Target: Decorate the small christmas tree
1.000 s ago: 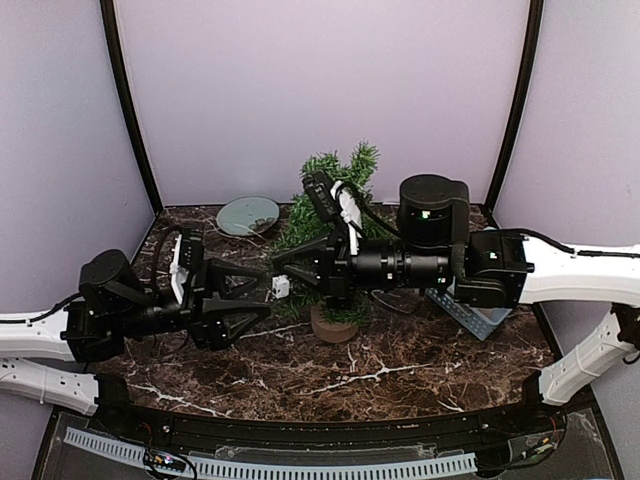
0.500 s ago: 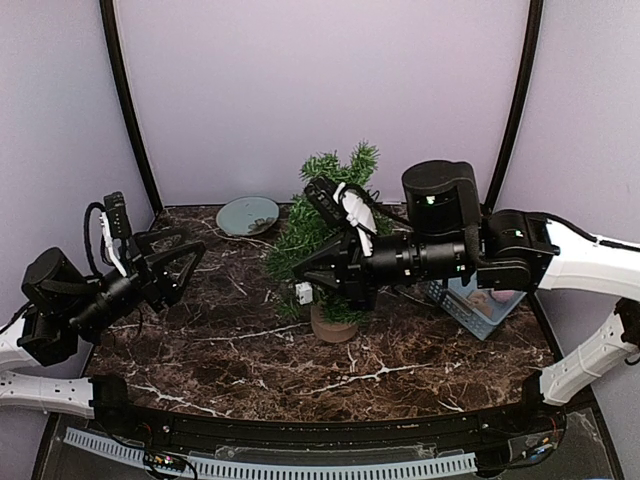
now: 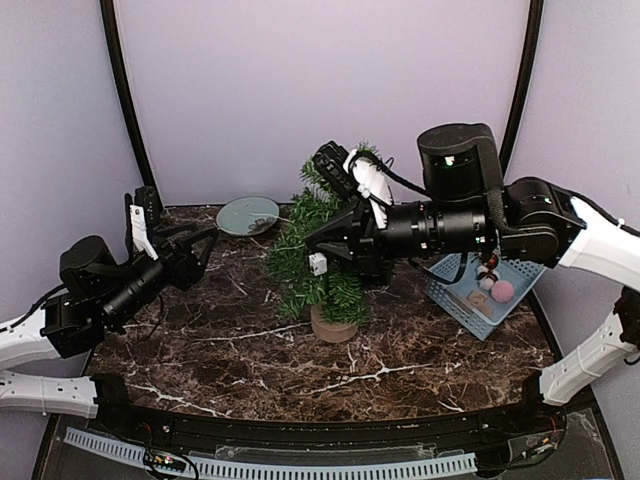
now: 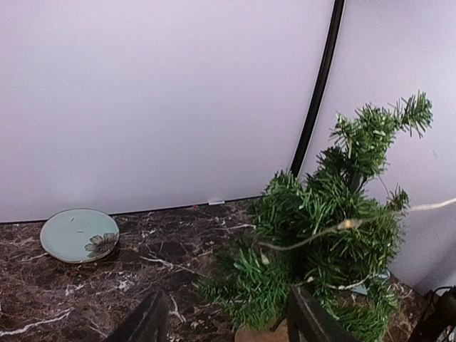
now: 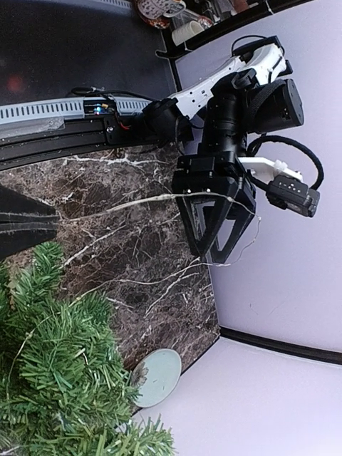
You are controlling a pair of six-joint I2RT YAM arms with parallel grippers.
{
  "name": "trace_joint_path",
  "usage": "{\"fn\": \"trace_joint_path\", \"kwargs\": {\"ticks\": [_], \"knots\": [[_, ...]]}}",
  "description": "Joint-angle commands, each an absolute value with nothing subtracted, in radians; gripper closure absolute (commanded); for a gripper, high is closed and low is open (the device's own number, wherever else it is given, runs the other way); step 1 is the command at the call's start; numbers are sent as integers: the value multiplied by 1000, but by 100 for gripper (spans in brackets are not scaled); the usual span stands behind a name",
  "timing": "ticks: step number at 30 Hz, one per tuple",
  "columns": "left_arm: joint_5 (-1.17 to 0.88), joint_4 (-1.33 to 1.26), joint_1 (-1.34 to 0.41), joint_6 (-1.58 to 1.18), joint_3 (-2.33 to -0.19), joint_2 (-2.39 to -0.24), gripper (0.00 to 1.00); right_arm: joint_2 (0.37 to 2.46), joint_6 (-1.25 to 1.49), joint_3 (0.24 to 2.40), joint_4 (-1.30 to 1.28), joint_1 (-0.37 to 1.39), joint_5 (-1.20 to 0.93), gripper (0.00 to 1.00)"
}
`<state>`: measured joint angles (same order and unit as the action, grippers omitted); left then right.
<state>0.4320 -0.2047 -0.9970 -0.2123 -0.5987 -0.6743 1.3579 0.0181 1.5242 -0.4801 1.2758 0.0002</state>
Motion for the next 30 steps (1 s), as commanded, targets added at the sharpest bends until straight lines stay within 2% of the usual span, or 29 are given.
{"fn": "trace_joint_path", "kwargs": {"ticks": [1, 8, 10, 13, 20, 22, 30], "knots": [[301, -411, -956, -235, -574, -712, 43, 1381, -38, 1595, -546, 1282, 60, 100], [135, -539, -935, -242, -582, -812, 51, 1405, -88, 1692, -614, 1282, 129, 100], [125, -554, -927, -253, -590, -832, 57, 1417, -110, 1722, -632, 1282, 154, 100], [124, -590, -912, -270, -593, -855, 73, 1445, -153, 1777, -664, 1282, 199, 100], [119, -640, -887, -301, -594, -896, 96, 1513, -298, 1908, -689, 1284, 315, 100], [108, -646, -885, -303, -598, -907, 100, 1527, -336, 1929, -689, 1284, 352, 100], [84, -665, -874, -315, -588, -917, 100, 1545, -452, 1963, -655, 1284, 450, 100]]}}
